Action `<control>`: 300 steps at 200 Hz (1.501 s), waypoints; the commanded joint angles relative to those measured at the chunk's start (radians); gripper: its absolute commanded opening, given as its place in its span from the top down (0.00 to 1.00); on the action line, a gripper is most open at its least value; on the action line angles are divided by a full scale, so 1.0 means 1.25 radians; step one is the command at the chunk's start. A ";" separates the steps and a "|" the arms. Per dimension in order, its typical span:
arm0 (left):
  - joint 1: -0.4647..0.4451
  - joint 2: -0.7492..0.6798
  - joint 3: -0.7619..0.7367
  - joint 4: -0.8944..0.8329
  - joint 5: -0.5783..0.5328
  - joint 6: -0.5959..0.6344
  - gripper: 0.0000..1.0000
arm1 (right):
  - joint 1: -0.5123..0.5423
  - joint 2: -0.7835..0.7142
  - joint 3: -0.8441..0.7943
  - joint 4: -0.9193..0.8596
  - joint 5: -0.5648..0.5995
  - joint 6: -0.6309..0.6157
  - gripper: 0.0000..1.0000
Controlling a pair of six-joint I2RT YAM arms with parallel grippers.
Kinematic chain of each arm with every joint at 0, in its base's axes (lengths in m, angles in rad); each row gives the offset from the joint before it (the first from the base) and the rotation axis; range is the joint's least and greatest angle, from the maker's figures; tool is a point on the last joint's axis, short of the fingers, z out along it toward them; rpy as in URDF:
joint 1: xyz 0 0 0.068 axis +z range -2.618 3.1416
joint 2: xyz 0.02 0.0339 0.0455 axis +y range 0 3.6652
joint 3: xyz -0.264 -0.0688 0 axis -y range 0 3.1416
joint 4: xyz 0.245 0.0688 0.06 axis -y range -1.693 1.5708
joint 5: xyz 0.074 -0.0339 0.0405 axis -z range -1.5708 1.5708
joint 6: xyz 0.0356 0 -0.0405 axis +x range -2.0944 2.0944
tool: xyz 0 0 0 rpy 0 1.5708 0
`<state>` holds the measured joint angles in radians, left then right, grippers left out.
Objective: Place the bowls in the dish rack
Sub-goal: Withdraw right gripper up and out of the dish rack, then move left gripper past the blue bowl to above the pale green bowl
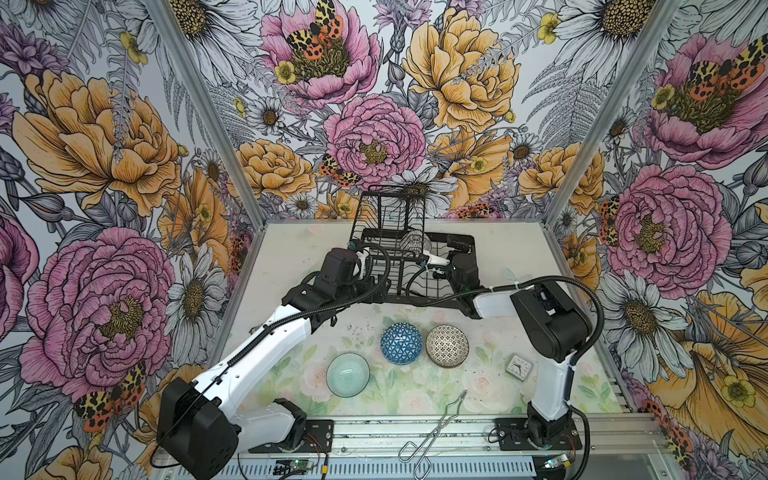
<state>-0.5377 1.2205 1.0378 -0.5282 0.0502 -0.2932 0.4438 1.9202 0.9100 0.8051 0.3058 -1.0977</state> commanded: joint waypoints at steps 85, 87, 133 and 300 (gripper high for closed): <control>0.021 -0.039 -0.022 -0.014 -0.011 0.040 0.01 | 0.095 -0.436 -0.154 -0.360 0.202 0.292 0.01; 0.021 -0.040 -0.022 -0.014 -0.010 0.040 0.01 | 0.097 -0.441 -0.151 -0.372 0.202 0.300 0.00; 0.006 -0.057 -0.029 -0.037 0.005 0.046 0.01 | 0.147 -0.618 -0.049 -0.775 0.239 0.695 0.01; -0.184 0.101 -0.073 -0.096 -0.019 0.124 0.06 | 0.029 -0.401 0.279 -1.134 -0.152 1.100 0.01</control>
<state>-0.7414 1.3094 0.9310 -0.6525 0.0475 -0.1673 0.5026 1.3796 1.1915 -0.5945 0.1658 0.2573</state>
